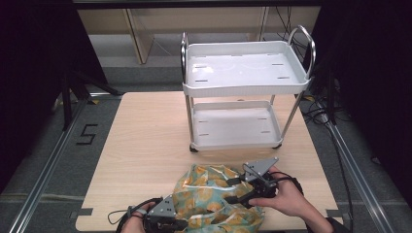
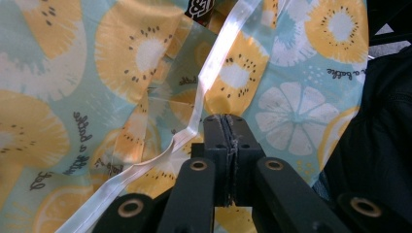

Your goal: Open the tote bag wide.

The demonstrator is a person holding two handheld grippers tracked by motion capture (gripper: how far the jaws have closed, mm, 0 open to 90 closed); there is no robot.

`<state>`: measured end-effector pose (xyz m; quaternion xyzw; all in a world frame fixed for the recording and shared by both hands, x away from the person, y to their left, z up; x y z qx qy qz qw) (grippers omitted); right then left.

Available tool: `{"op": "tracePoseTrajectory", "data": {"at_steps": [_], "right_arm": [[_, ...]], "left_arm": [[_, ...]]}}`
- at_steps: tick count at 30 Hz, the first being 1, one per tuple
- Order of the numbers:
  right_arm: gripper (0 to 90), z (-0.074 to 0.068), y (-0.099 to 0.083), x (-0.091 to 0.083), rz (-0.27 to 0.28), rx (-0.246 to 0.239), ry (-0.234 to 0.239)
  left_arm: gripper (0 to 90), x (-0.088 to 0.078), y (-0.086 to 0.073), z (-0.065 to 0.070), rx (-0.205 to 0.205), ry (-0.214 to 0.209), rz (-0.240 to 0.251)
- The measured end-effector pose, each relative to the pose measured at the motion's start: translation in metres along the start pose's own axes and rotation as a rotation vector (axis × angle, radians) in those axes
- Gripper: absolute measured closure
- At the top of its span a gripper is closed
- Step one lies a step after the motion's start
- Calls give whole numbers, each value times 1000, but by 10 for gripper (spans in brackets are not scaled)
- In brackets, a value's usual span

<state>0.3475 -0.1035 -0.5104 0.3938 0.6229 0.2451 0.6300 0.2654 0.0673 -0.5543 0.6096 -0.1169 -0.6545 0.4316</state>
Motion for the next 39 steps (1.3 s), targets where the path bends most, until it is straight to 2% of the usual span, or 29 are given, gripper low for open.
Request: {"op": "tracePoseTrajectory", "data": {"at_steps": [3, 5, 7, 8, 9, 11, 13, 15, 16, 17, 18, 21, 22, 24, 26, 27, 29, 33, 36, 38, 39], "right_arm": [[397, -1, -2, 2, -5, 22, 28], [402, -1, -5, 3, -14, 28, 25], [460, 0, -7, 4, -21, 1, 22], [498, -2, -8, 3, -34, 4, 33], [556, -1, -10, 3, -42, -1, 24], [642, -3, -10, 2, -43, 4, 45], [722, -4, -13, 0, -71, -3, 37], [793, -7, -13, 0, -77, -21, 61], [834, -6, -13, 0, -79, -32, 55], [877, -7, -14, -1, -93, -20, 53], [889, -9, -14, -2, -97, -10, 62], [900, -8, -12, -3, -93, -26, 61], [900, -6, -10, -5, -87, -20, 46], [900, 0, -6, -7, -61, -5, 15], [900, 11, -2, -10, -36, 16, -42], [900, 16, 0, -11, -17, 40, -62], [900, 26, 3, -13, 9, 56, -113], [900, 40, 3, -12, 6, 116, -191], [900, 51, -1, -9, -15, 125, -244], [900, 55, -5, -7, -24, 166, -253], [900, 59, -6, -6, -24, 168, -267]], "left_arm": [[880, 0, 0, 0, -1, 0, 0], [880, 0, 1, 0, -1, 1, 1], [880, 0, 1, 0, -2, 2, 1], [880, 1, 1, 0, -3, 2, 1], [879, 1, 2, 0, -5, 2, 2], [879, 1, 2, 0, -3, 3, 0], [879, 1, 2, 0, -2, 3, -1], [879, 1, 2, 1, -7, 2, 3], [879, 1, 2, 1, -4, 3, 2], [879, 1, 2, 1, -8, 3, 4], [879, 1, 1, 0, 2, 7, -1], [881, 2, 1, 1, 16, 13, -9], [882, 2, 1, 0, 37, 14, -21], [884, 3, 1, 1, 48, 20, -31], [884, 4, 2, 3, 50, 26, -30], [885, 5, 2, 4, 55, 10, -31], [885, 5, 2, 3, 66, 27, -37], [886, 5, 0, 3, 74, 35, -54], [888, 6, 0, 5, 82, 27, -57], [890, 7, 0, 7, 82, 21, -55], [890, 6, 0, 7, 83, 26, -57]]}}
Point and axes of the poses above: each handheld gripper's, and its own axes: x roughly forward along the jaws, y roughly out of its top, z roughly to its right, the point moved 10 cm from there along x, roughly forward along the jaws, and after that the axes turned 1 degree about -y, right-handed, at the moved point
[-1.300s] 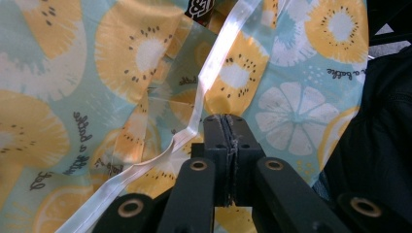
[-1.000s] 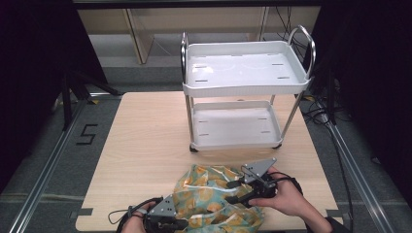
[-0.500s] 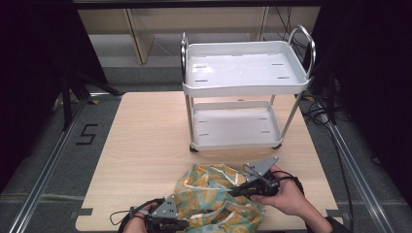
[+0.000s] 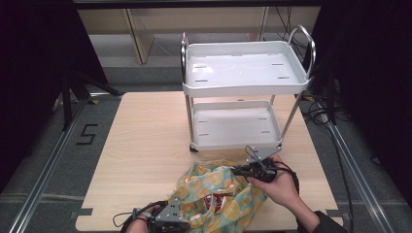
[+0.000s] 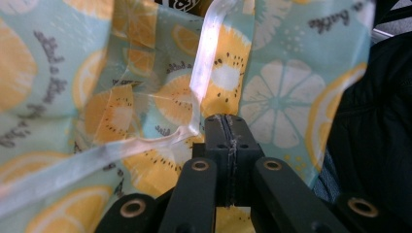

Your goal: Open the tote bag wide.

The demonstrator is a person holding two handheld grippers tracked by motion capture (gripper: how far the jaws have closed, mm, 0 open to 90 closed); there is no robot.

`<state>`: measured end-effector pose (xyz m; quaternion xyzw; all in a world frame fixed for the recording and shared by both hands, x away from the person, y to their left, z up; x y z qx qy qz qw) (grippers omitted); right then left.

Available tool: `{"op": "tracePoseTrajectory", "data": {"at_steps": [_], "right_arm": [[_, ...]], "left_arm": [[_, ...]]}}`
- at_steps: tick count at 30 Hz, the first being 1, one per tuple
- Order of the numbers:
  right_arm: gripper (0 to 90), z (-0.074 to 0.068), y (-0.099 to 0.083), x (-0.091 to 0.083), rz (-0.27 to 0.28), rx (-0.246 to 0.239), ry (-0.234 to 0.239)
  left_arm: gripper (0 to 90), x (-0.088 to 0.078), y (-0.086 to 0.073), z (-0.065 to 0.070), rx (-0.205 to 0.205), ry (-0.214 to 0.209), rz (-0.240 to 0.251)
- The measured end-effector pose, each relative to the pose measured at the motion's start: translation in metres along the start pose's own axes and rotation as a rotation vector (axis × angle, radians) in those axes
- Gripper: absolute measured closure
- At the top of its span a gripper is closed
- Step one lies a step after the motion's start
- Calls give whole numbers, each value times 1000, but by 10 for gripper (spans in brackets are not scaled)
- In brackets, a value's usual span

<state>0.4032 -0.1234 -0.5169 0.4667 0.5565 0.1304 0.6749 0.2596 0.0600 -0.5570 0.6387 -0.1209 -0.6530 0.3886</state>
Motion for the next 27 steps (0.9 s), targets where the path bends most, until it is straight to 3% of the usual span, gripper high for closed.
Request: {"op": "tracePoseTrajectory", "data": {"at_steps": [1, 2, 3, 4, 6, 7, 9, 10, 18, 20, 21, 22, 23, 24, 27], "right_arm": [[900, 3, -2, 1, -6, 2, -4], [900, 5, -5, 2, -22, 39, -5], [900, 9, -4, 5, 1, 1, 0], [900, 11, -6, 5, -7, 29, -14], [900, 15, -9, 7, -8, 20, -5], [900, 16, -11, 7, -18, 46, -21], [900, 19, -16, 8, -31, 53, -32], [900, 22, -17, 9, -37, 28, -33], [883, 25, -31, 16, -83, 61, -40], [856, 26, -30, 15, -87, 48, -47], [828, 24, -29, 17, -80, 0, 10], [797, 20, -29, 14, -93, 34, -5], [768, 19, -26, 12, -82, 36, -14], [726, 19, -23, 9, -74, 31, -35], [656, 14, -7, -1, -18, -11, -23]], "left_arm": [[890, -1, -1, -1, 14, 9, -9], [890, 0, -1, 0, 18, 3, -11], [890, 0, -1, 1, 18, 4, -10], [890, 0, -1, 1, 18, 5, -10], [891, 0, -1, 1, 19, 6, -14], [891, 0, -2, 1, 21, 7, -15], [891, -1, -3, 0, 20, 8, -16], [891, -1, -3, 0, 17, 11, -17], [889, -1, -2, -1, 11, 13, -8], [888, -1, -2, -1, 11, 15, -7], [888, -1, -2, -1, 11, 16, -6], [888, -1, -2, -1, 13, 16, -6], [888, -1, -1, -1, 12, 17, -5], [887, -2, -1, -1, 14, 19, -5], [886, -2, -1, -1, 12, 21, -2]]}}
Point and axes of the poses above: each handheld gripper's, and its own axes: x roughly forward along the jaws, y roughly out of its top, z roughly to its right, the point moved 10 cm from there along x, roughly forward along the jaws, and after that the axes turned 1 degree about -y, right-handed, at the moved point
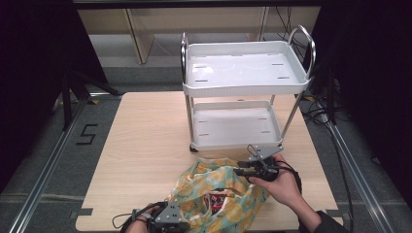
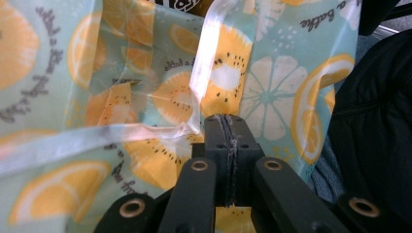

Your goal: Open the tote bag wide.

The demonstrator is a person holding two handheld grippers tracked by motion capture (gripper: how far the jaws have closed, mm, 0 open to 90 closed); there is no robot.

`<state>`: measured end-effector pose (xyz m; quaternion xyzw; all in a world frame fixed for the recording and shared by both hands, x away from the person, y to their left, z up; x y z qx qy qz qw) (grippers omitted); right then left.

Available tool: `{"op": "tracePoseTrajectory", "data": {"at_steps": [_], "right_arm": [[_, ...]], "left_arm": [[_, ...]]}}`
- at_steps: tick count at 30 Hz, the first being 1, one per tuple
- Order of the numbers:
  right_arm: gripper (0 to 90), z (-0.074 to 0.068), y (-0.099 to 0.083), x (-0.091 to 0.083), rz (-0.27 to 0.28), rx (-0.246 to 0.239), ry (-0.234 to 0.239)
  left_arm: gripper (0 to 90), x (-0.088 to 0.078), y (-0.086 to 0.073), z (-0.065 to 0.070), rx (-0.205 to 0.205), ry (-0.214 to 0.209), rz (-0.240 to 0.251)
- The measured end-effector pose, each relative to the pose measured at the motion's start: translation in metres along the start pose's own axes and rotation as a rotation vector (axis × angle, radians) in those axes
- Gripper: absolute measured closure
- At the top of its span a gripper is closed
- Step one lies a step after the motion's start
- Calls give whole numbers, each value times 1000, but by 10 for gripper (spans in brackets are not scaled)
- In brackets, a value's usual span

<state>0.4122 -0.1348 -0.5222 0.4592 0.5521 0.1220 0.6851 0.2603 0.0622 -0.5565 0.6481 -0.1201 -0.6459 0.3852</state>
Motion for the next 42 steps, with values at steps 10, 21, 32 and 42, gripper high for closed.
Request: {"op": "tracePoseTrajectory", "data": {"at_steps": [10, 21, 32, 42], "right_arm": [[630, -60, 44, -41, 160, -149, 163], [655, -86, 1, -24, -47, -240, 238], [898, -88, -6, -19, -80, -225, 222], [900, -101, 14, -64, 39, -268, 255]], "left_arm": [[884, -1, 1, -1, 3, 7, 2], [884, -1, 2, -1, -3, 9, 11], [884, -5, 7, -2, -6, 27, 43], [882, -23, 27, -2, -27, 69, 154]]}}
Point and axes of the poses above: each handheld gripper's, and its own axes: x roughly forward along the jaws, y roughly out of its top, z roughly to its right, the point moved 10 cm from there along x, roughly forward along the jaws, and after that the axes turned 1 degree about -y, right-handed, at the moved point
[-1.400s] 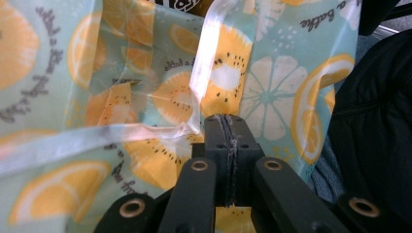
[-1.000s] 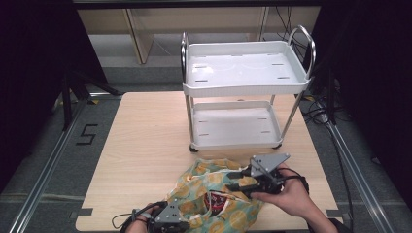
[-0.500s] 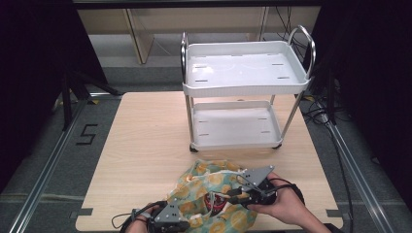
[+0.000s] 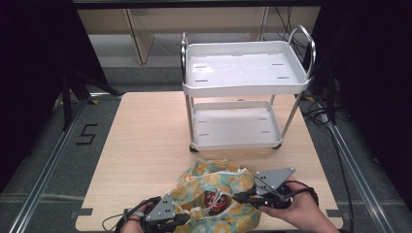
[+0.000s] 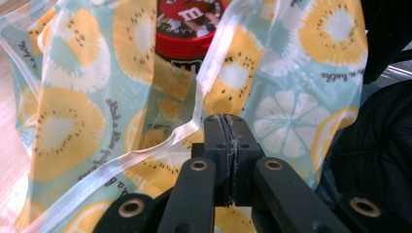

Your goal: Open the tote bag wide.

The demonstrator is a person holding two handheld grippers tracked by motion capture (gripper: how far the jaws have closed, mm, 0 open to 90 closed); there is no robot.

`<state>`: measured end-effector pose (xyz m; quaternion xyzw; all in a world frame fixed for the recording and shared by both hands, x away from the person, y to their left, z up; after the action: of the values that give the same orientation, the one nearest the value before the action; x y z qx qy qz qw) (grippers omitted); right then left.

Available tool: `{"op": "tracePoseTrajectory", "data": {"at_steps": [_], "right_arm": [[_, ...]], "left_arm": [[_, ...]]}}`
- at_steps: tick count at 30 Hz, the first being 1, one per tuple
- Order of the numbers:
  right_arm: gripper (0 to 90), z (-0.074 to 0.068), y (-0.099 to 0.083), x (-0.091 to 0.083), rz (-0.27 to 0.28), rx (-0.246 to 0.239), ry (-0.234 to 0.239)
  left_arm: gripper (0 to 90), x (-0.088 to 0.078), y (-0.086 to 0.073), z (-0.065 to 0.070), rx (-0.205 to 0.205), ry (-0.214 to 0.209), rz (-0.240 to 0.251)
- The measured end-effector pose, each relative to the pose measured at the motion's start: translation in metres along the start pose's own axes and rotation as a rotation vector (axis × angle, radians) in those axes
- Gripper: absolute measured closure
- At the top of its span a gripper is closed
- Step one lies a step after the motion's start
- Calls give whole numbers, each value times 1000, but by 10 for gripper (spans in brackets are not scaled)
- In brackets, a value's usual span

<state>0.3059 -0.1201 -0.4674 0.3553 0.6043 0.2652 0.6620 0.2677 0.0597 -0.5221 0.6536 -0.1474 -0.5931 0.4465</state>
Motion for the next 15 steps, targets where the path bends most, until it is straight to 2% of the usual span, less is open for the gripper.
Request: {"op": "tracePoseTrajectory", "data": {"at_steps": [3, 6, 7, 8, 9, 10, 14, 15], "right_arm": [[900, -13, -6, -4, -13, -14, 54], [900, -25, -23, -1, -77, -9, 105], [900, -28, -30, 1, -102, -5, 127], [900, -32, -37, 2, -127, 10, 135], [900, -34, -43, 5, -143, -3, 154], [900, -38, -50, 7, -166, 4, 170], [900, -42, -72, 16, -249, 16, 191], [900, -41, -77, 17, -280, 30, 176]], "left_arm": [[878, 4, -3, 5, 27, -25, -34], [873, 11, -8, 10, 40, -55, -65], [871, 13, -9, 12, 36, -57, -73], [871, 13, -11, 11, 54, -64, -92], [870, 14, -12, 12, 50, -66, -96], [870, 15, -13, 12, 54, -71, -102], [864, 18, -19, 14, 59, -89, -140], [860, 18, -20, 14, 57, -88, -148]]}}
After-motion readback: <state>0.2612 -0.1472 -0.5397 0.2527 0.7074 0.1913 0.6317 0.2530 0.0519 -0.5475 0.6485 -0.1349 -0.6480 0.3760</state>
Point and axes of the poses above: each handheld gripper's, and its own axes: x roughly forward along the jaws, y roughly out of its top, z roughly to its right, the point moved 10 cm from there along x, roughly forward along the jaws, and after that the axes turned 1 degree about -y, right-handed, at the moved point
